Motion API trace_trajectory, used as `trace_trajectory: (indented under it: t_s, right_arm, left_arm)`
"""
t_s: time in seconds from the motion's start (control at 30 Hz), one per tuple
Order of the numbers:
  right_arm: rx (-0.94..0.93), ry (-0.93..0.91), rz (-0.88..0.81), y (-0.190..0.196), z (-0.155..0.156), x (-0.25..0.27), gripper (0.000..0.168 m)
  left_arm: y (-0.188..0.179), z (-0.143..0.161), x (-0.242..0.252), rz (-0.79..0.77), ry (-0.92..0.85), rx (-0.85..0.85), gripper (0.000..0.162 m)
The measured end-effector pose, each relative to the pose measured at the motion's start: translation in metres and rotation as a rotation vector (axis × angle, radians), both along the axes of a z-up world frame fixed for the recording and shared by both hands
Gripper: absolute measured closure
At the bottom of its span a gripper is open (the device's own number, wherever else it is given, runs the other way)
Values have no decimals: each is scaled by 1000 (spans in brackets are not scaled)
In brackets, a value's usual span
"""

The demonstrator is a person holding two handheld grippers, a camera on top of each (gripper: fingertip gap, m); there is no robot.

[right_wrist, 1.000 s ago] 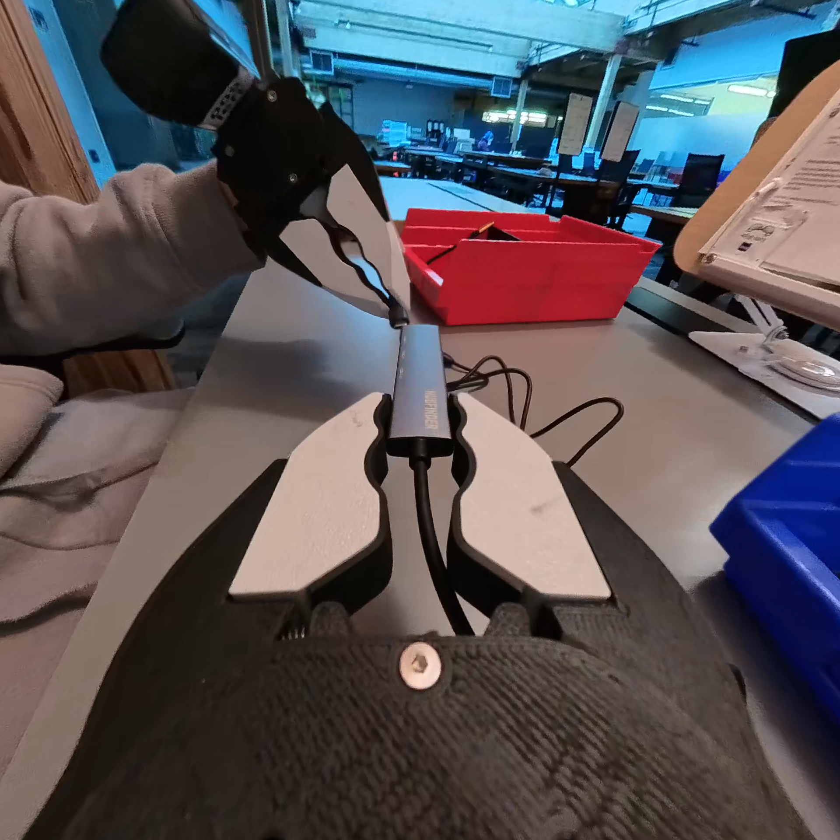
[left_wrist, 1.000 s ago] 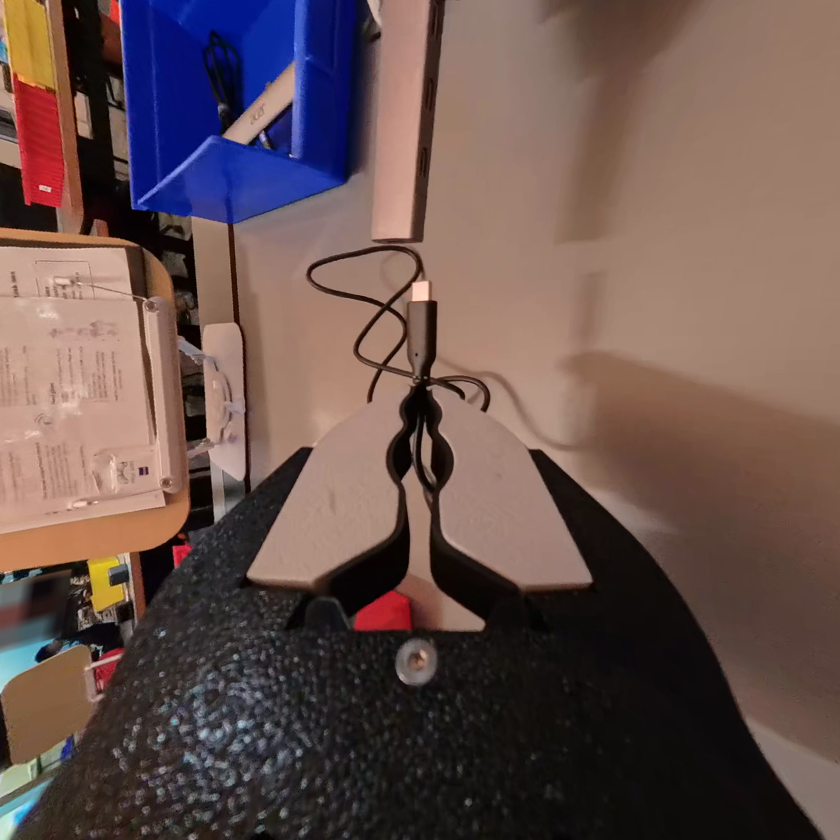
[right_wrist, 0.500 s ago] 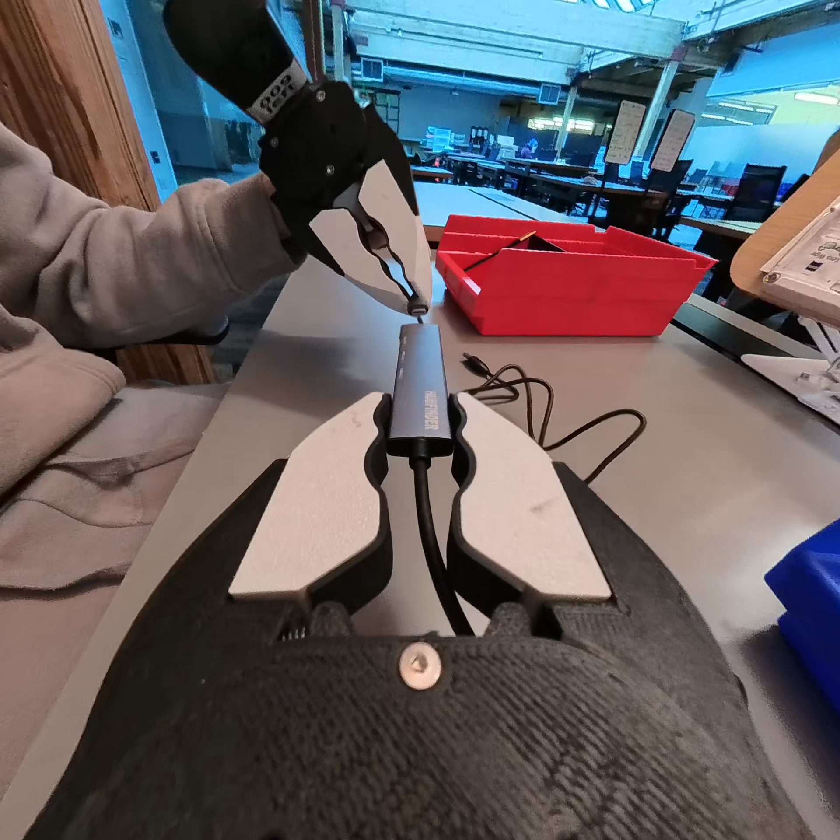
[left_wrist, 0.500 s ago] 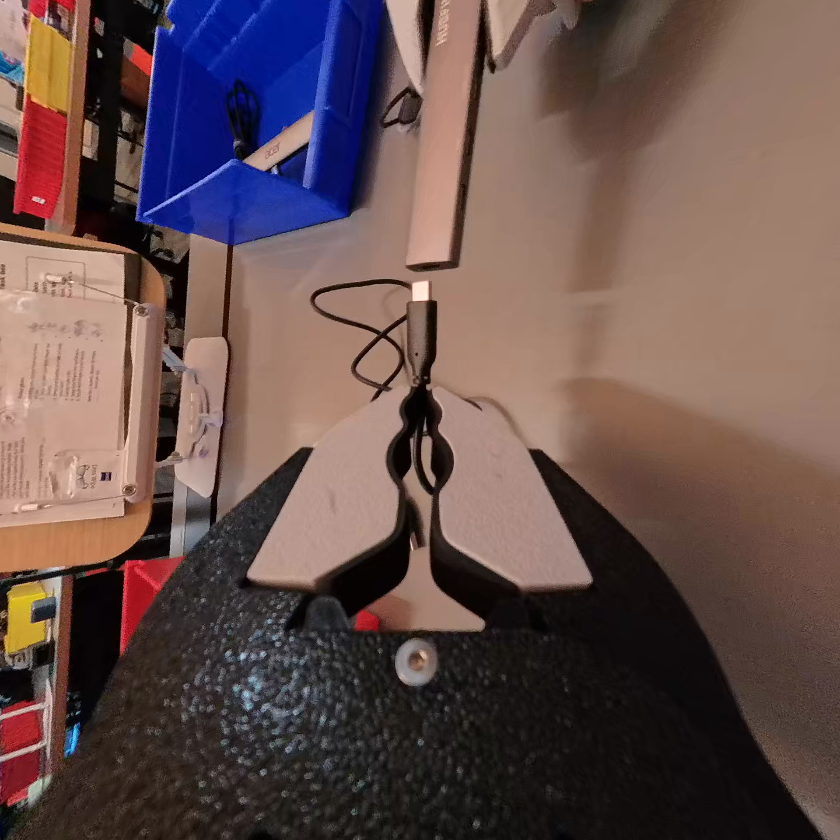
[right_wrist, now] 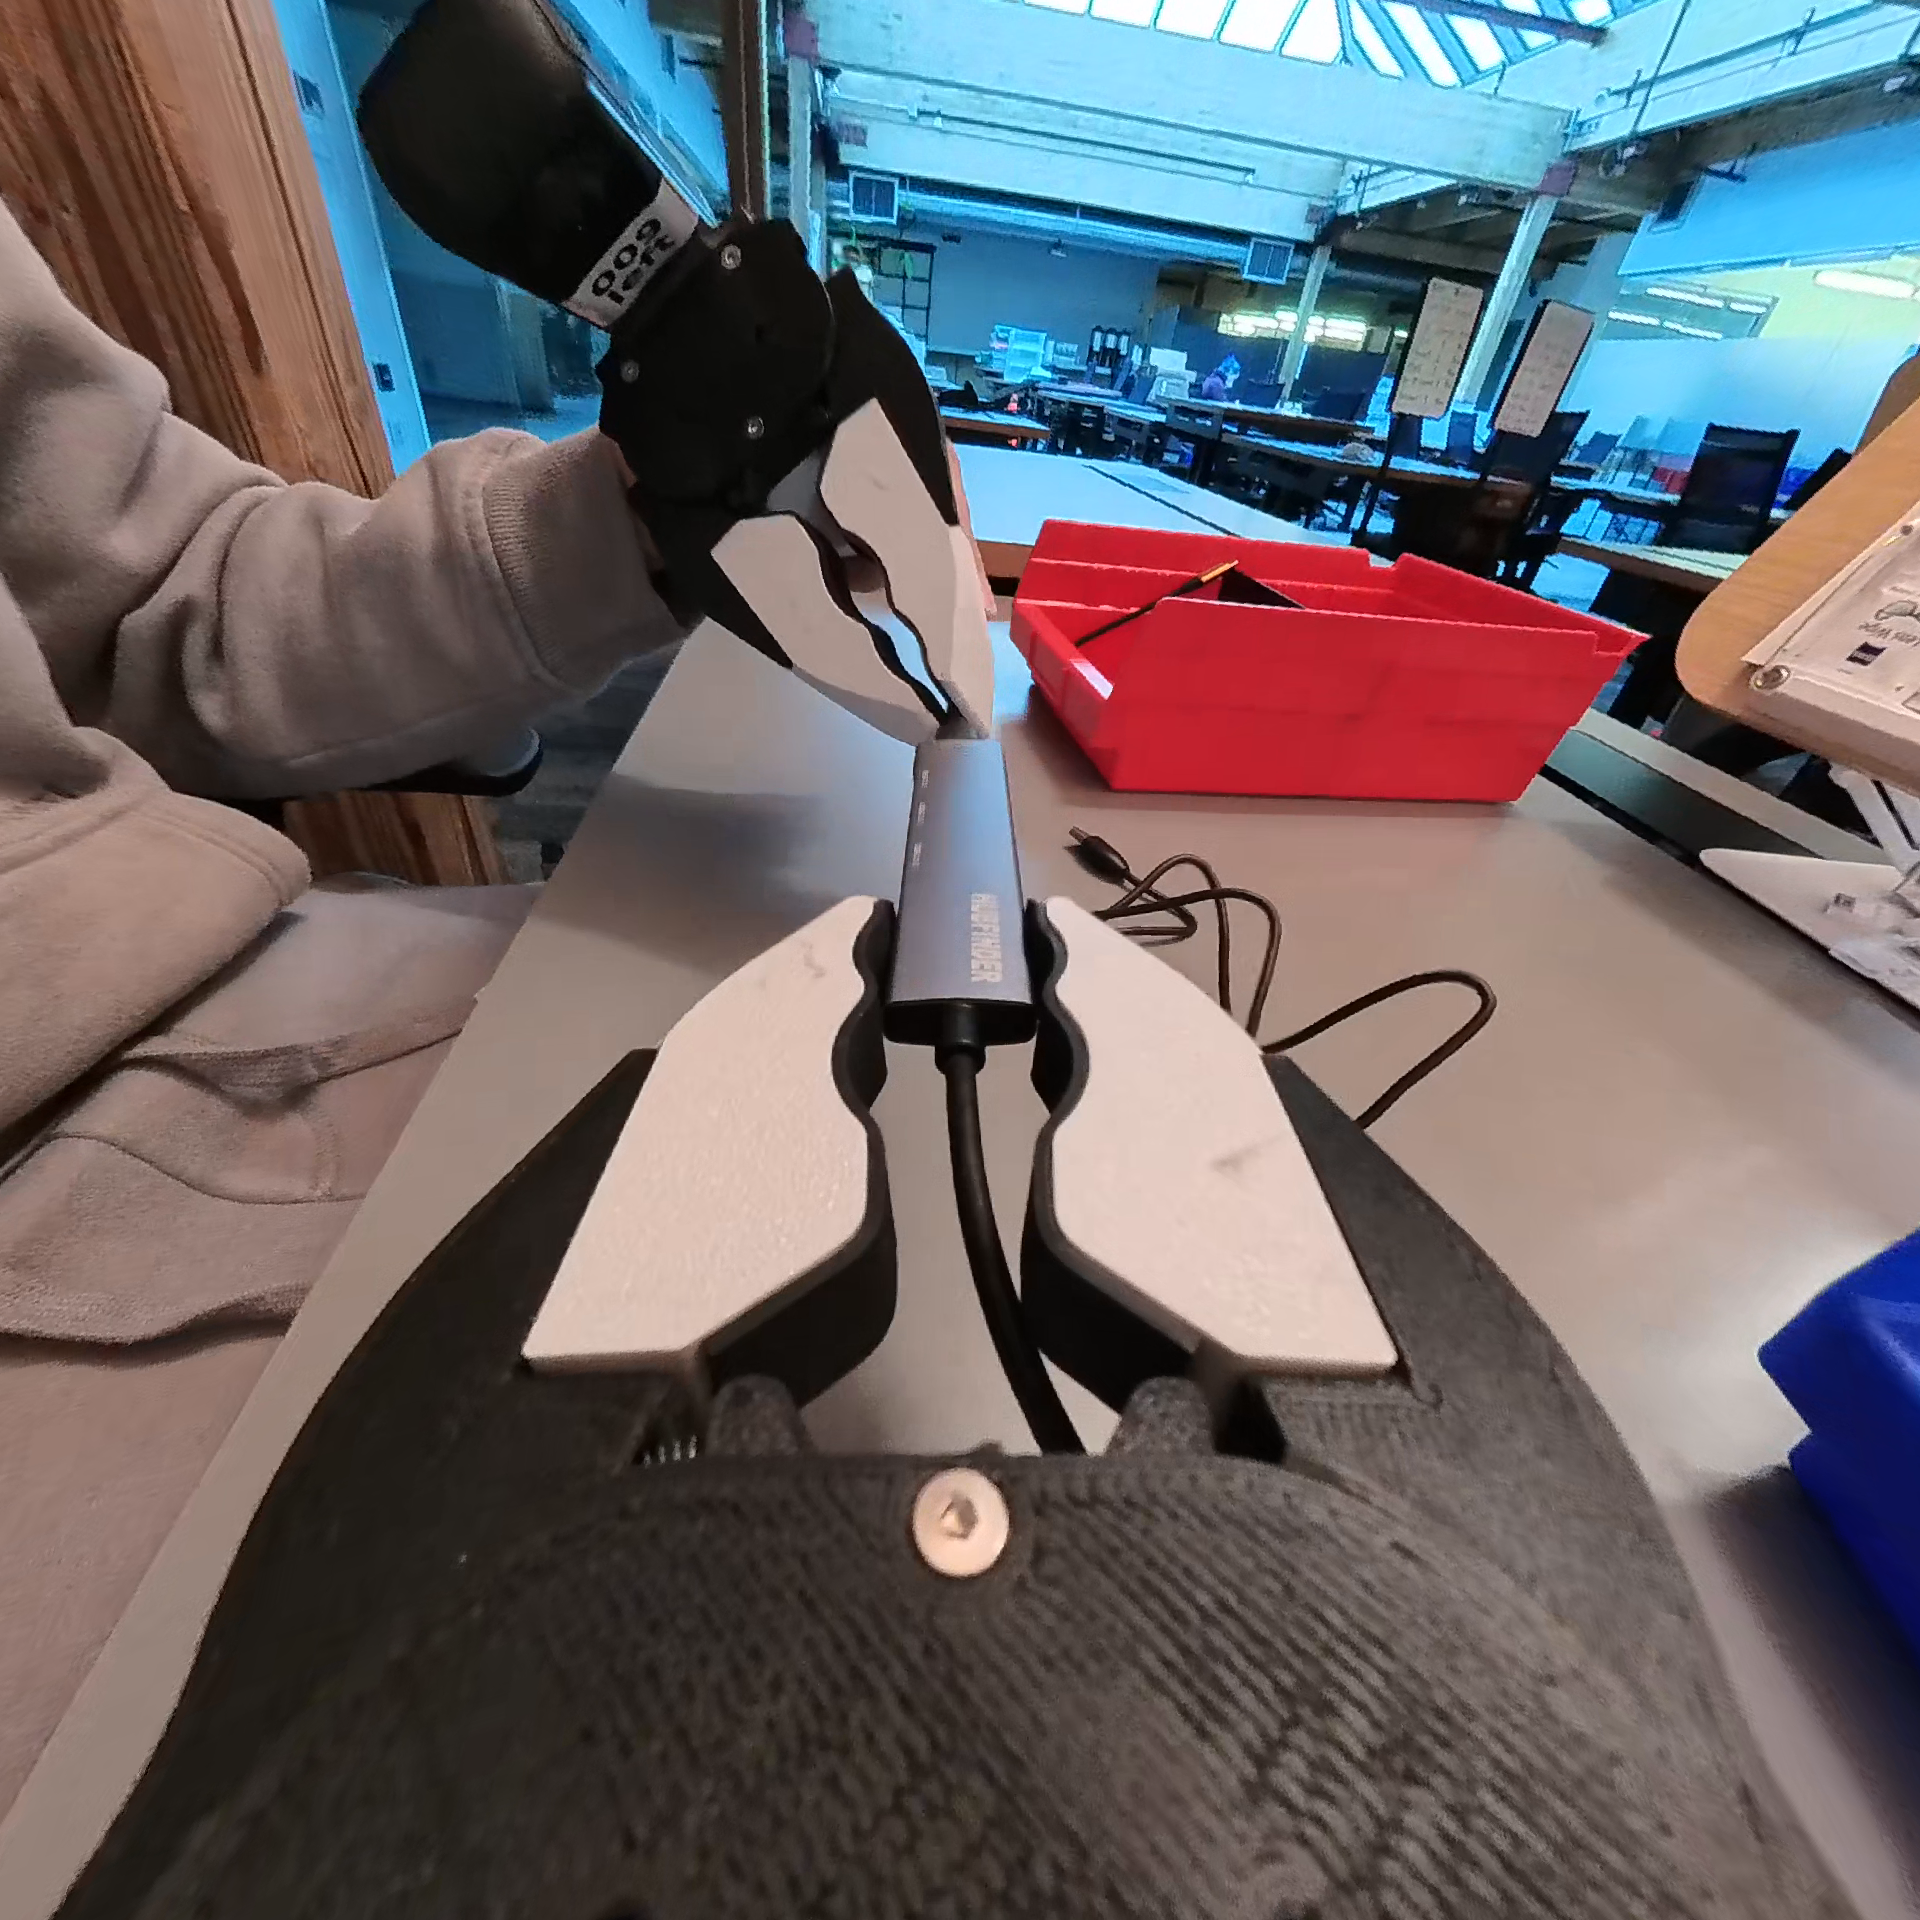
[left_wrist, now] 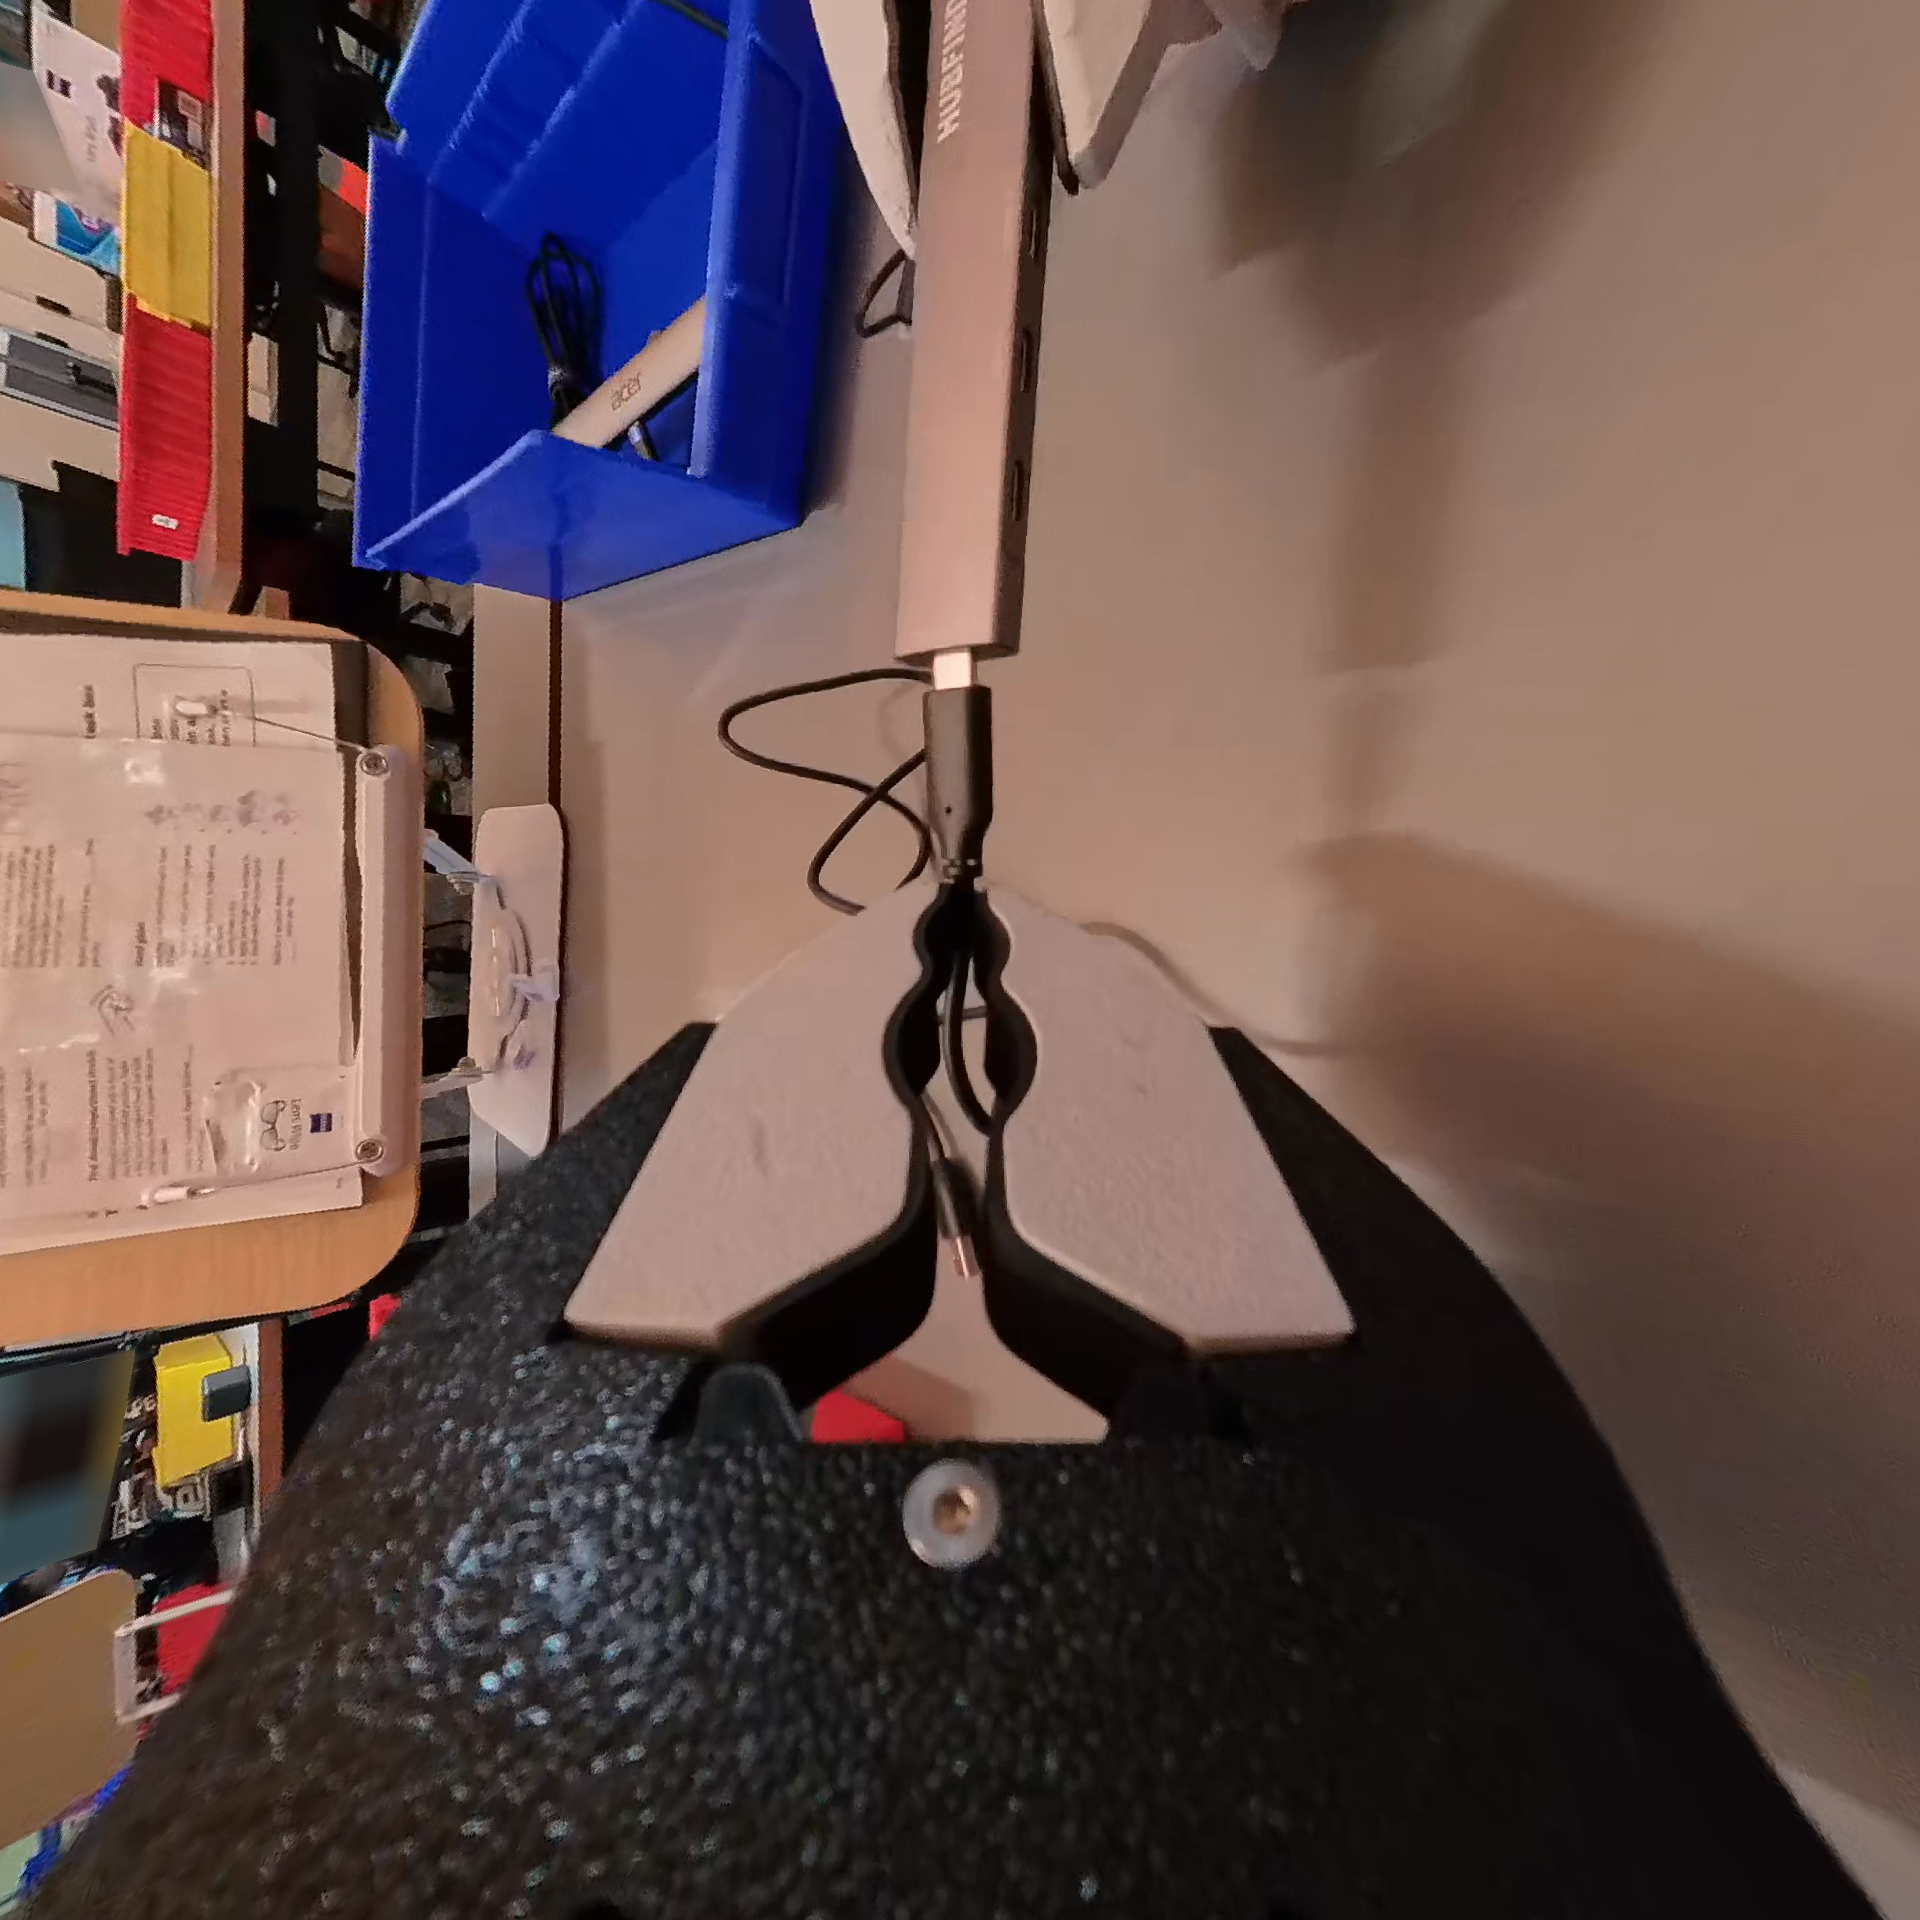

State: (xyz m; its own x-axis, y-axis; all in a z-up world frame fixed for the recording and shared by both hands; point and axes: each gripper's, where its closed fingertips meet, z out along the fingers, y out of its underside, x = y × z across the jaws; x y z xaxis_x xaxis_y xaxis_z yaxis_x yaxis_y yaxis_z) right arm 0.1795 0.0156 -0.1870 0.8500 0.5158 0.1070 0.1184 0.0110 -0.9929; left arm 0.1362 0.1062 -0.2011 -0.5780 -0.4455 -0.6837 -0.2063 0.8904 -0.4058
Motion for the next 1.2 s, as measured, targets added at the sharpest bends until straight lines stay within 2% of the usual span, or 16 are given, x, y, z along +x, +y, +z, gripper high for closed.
trace_trajectory:
  t_s: [0.23,0.43,0.53,0.7,0.83,0.97,1.2]
  right_arm:
    - [-8,-27,28,-1,-3,-5,144]
    - [-51,-12,35,3,-6,-8,144]
    - [-32,12,42,1,-2,-6,144]
    - [24,42,53,-3,5,-5,144]
    - [17,28,55,-2,4,-7,144]
    - [21,18,57,-1,3,-9,144]
    - [24,24,46,0,4,-8,144]
  left_arm:
    - [-3,2,-4,-7,14,24,160]
    - [-3,-2,-9,-39,44,-59,160]
    - [-9,-5,-11,-78,62,-207,157]
    - [-24,10,-19,-175,97,-641,140]
    - [-32,21,-15,-187,88,-815,138]
    - [-32,13,-6,-131,114,-854,145]
    - [-34,15,-3,-154,102,-955,149]
